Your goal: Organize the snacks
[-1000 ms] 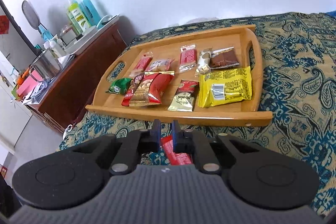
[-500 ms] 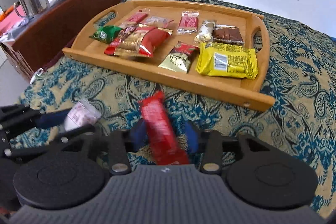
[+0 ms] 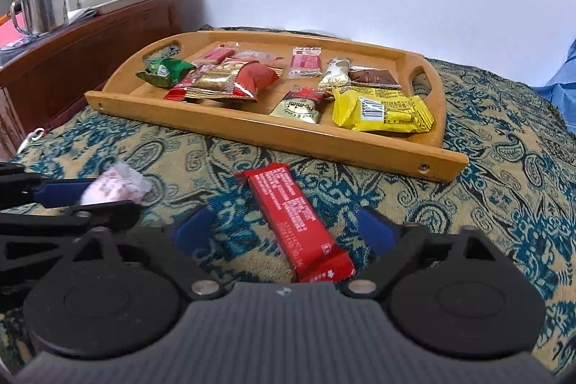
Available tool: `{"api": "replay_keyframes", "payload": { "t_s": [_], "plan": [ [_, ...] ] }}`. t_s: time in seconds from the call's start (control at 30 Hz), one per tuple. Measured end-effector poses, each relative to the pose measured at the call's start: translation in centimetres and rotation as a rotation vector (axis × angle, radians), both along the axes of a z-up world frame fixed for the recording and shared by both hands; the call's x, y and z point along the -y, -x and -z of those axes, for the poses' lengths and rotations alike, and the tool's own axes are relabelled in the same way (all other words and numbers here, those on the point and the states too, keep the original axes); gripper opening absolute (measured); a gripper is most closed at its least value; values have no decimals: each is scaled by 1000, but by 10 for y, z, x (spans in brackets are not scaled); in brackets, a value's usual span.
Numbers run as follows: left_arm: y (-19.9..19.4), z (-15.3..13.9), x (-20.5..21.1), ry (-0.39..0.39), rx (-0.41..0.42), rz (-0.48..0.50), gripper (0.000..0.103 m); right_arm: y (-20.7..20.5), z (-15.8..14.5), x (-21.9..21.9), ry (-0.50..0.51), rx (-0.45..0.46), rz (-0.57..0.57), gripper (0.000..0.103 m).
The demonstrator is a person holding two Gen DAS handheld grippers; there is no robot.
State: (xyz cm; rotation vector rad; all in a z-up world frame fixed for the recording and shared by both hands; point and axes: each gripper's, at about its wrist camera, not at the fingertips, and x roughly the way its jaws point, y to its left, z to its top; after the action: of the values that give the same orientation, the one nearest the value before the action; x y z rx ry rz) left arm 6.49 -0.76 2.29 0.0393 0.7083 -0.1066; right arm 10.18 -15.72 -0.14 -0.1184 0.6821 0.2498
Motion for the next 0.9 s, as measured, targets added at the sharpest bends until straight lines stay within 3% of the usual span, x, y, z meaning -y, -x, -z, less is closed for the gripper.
{"api": "replay_keyframes", "payload": {
  "t_s": [0.07,0.4,0.9],
  "plan": [
    [-1,2,-3,-2,6,-14,46,-3,2,1,0,13,-1,103],
    [-6,5,-9,12,23,-5,50,2,8,0,-27,78,21,103],
    [-8,9,-8,0,45,13,50,-4,13,-4,-33,107,46,103]
  ]
}}
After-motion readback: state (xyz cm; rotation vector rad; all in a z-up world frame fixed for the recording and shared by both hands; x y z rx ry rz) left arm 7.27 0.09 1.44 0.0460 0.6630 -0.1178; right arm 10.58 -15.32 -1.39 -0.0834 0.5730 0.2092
